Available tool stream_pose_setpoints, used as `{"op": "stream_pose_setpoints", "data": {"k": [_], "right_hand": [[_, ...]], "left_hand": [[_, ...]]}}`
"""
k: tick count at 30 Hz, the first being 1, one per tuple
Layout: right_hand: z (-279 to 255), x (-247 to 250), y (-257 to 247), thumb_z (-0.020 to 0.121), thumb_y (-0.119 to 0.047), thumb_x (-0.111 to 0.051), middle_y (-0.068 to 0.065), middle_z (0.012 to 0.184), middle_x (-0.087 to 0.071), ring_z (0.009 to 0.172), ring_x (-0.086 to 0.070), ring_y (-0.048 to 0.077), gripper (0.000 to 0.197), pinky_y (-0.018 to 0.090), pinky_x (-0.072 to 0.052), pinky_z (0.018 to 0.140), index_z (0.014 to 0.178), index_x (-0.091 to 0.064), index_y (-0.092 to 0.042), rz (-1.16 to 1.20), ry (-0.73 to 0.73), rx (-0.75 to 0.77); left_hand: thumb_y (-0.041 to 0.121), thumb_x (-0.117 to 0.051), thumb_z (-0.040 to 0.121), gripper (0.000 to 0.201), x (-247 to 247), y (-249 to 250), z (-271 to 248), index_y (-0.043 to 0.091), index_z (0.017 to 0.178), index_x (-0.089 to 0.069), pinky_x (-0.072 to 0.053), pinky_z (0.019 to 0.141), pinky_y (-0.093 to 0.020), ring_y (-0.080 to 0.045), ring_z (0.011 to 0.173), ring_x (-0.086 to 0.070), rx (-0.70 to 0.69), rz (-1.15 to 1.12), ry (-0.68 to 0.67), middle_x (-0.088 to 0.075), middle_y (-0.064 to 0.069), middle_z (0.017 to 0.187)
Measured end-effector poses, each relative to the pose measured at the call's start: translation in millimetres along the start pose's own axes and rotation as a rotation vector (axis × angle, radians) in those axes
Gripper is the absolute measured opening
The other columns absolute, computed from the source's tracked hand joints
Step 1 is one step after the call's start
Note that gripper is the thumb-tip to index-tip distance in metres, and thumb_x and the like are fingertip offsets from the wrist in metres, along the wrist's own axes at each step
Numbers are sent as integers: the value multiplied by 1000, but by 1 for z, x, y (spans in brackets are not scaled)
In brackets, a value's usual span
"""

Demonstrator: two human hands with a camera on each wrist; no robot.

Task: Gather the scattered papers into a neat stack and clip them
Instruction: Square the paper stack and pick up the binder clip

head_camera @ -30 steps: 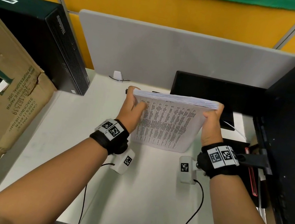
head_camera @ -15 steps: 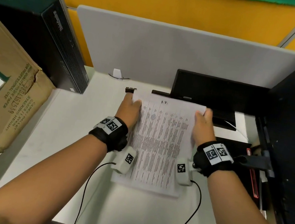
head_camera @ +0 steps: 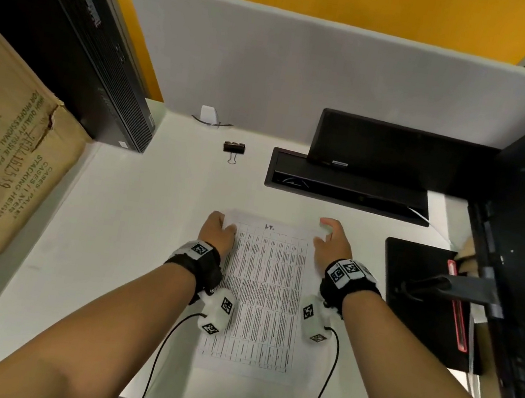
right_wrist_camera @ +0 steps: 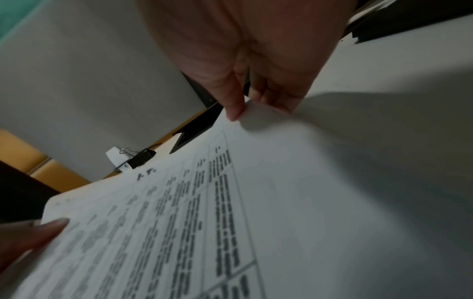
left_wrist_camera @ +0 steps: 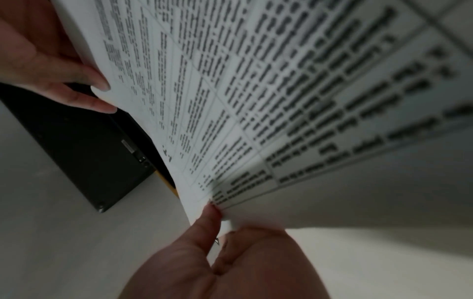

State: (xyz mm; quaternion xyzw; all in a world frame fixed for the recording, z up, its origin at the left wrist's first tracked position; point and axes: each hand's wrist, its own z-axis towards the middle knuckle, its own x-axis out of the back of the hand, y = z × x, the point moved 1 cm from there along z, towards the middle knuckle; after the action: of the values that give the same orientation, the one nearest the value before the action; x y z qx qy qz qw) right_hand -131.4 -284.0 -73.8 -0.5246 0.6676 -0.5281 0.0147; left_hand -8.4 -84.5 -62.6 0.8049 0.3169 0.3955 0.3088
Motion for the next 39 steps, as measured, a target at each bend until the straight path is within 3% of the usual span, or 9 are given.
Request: {"op": "stream_pose_setpoints", "data": {"k": [2, 4, 6, 15, 20, 26, 29, 33, 39], "right_hand": [[4, -1, 4, 97, -4, -48, 2, 114, -61, 112, -57, 26, 34, 27, -45, 86, 123, -56, -24, -2, -7, 39], [8, -2, 6, 97, -6, -48, -16, 82, -45, 90, -50, 20, 28, 27, -43, 75, 115, -59, -23, -76, -15, 59], [11, -2, 8, 97, -7, -48, -18, 77, -35, 88, -45, 16, 27, 27, -42, 76, 118, -60, -20, -105, -17, 56], [20, 2, 5, 98, -10, -46, -6, 91, -51, 84, -54, 15, 29, 27, -42, 77, 123, -56, -19, -211, -107, 45], [54, 7, -50, 90, -24, -58, 10, 127, -55, 112, -57, 29, 34, 35, -48, 95, 125, -58, -24, -448, -125, 105], [89, -35, -170, 86, -29, -66, 2, 106, -59, 100, -59, 22, 28, 31, -48, 82, 113, -63, -22, -537, -135, 396], [99, -74, -206, 88, -28, -65, 4, 121, -58, 111, -57, 24, 34, 32, -46, 89, 121, -59, -21, -597, -188, 435], [112, -125, -221, 87, -14, -65, 8, 135, -53, 124, -50, 28, 45, 34, -44, 101, 130, -54, -17, -644, -214, 436], [125, -151, -221, 90, -11, -59, 10, 121, -65, 111, -61, 29, 28, 31, -49, 88, 117, -66, -8, -814, -179, 439]], "left_hand": [[4, -46, 97, 20, 0, -1, 0, 10, 116, -46, -39, 74, -22, -18, 92, -53, -13, -92, -6, -56, -3, 106], [0, -44, 96, 39, 0, -3, 2, 21, 129, -45, -44, 69, -19, -18, 93, -57, -45, -161, -39, -57, -1, 114], [-4, -41, 95, 49, -1, -6, 5, 29, 131, -46, -46, 71, -19, -19, 100, -58, -78, -176, -80, -56, 0, 118], [-7, -39, 90, 43, -6, -15, 20, 24, 113, -58, -53, 80, -31, -27, 100, -62, -95, -153, -65, -61, -8, 113], [-9, -37, 89, 44, 2, -23, 28, 24, 112, -57, -48, 72, -24, -16, 87, -58, -89, -183, -37, -59, -4, 109], [-5, -37, 89, 45, 11, -32, 32, 30, 109, -58, -54, 80, -31, -17, 93, -60, -71, -237, -23, -60, 1, 106], [-5, -36, 88, 46, 12, -37, 32, 31, 108, -58, -53, 87, -36, -19, 97, -59, -67, -262, -11, -60, 3, 106], [-1, -37, 88, 45, 13, -44, 32, 34, 110, -56, -51, 91, -34, -16, 101, -57, -69, -245, -4, -60, 7, 108], [2, -38, 89, 44, 16, -48, 35, 35, 111, -55, -51, 92, -37, -18, 102, -57, -58, -233, 6, -61, 2, 110]]}}
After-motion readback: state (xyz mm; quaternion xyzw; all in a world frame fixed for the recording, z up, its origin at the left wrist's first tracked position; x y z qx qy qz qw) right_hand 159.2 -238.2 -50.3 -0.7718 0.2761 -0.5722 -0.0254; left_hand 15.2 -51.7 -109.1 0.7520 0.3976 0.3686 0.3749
